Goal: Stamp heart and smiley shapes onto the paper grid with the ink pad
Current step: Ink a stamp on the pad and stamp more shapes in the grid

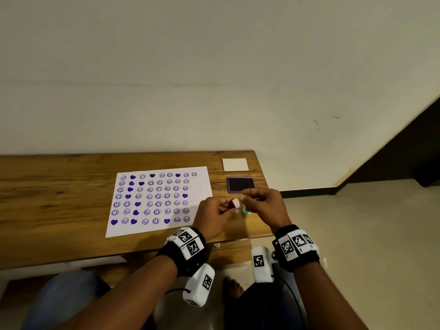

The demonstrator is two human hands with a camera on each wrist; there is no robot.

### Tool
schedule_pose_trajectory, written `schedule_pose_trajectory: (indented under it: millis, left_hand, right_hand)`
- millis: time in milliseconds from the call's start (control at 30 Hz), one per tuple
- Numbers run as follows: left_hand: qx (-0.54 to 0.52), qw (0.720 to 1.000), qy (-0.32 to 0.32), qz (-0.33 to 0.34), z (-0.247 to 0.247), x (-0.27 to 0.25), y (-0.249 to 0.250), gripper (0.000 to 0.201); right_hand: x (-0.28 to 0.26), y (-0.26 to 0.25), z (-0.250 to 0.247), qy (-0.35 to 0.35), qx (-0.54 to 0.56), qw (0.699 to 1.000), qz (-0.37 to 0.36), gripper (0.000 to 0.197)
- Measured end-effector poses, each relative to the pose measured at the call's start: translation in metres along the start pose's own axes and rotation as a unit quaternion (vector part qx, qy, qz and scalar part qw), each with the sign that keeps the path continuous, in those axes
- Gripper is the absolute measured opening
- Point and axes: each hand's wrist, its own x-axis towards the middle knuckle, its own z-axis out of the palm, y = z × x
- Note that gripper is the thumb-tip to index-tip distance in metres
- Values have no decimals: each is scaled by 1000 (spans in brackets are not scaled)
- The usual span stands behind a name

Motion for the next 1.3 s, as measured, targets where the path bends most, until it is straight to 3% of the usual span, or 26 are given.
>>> schedule_pose_trajectory:
  millis: [167,267,333,433,500,600,633,733,833,1067,1200,1300]
  left_hand:
    - [-28,999,24,-2,-8,-2,5,30]
    - [-61,997,49,-11,-8,-1,11,21]
    - [-86,993,73,-31,-7,3,12,10]
    - [-98,990,86,-52,-7,5,8,14]
    - [-82,992,78,-54,-8,4,3,22]
    - [-64,994,61,-66,-9,6,-10,31]
    - [-55,994,60,-72,-9,9,-14,33]
    - [-43,994,61,-77,-8,19,-21,39]
    - [-18,996,56,-68,-6,30,-23,31]
    - [81,994,34,-58,7,54,-40,35]
    - [134,990,11,-44,11,59,-47,39]
    - [148,988,6,-40,10,61,-49,39]
  right_hand:
    - [-5,-3,1,-40,123,991,24,18]
    - [-2,-3,4,-3,156,987,26,15]
    - [2,-5,2,74,254,962,61,18]
    - [8,-8,-13,139,423,885,136,16]
    - [10,-7,-22,129,454,866,162,20]
    - [12,1,-28,83,466,862,178,54]
    - [12,2,-28,69,484,853,184,58]
    - [12,1,-28,72,533,821,192,28]
    - [14,1,-26,82,564,800,189,27]
    - [37,6,-28,97,557,800,201,29]
    - [53,12,-29,87,503,836,202,21]
    - [61,18,-28,83,455,869,176,31]
